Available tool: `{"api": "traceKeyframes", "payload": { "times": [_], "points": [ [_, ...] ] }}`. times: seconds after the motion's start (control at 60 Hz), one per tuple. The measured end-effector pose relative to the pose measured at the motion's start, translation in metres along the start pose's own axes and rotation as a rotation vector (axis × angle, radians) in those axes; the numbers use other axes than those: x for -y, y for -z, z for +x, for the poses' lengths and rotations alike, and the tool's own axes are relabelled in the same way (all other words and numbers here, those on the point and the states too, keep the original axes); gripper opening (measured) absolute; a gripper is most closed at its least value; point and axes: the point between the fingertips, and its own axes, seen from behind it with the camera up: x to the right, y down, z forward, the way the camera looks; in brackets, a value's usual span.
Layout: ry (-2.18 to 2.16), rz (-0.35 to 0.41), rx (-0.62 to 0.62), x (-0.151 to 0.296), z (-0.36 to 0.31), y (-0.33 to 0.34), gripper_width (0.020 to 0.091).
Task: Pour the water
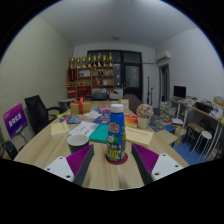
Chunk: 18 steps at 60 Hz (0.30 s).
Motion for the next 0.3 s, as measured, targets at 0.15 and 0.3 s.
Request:
{"api": "traceKeyframes", "payload": {
  "times": [0.15, 0.3],
  "points": [
    [-0.016, 0.028, 0.000, 0.005, 0.002, 0.065, 0.0834],
    [-0.067, 0.060, 0.048, 0.016, -0.001, 0.120, 0.0834]
  ]
}}
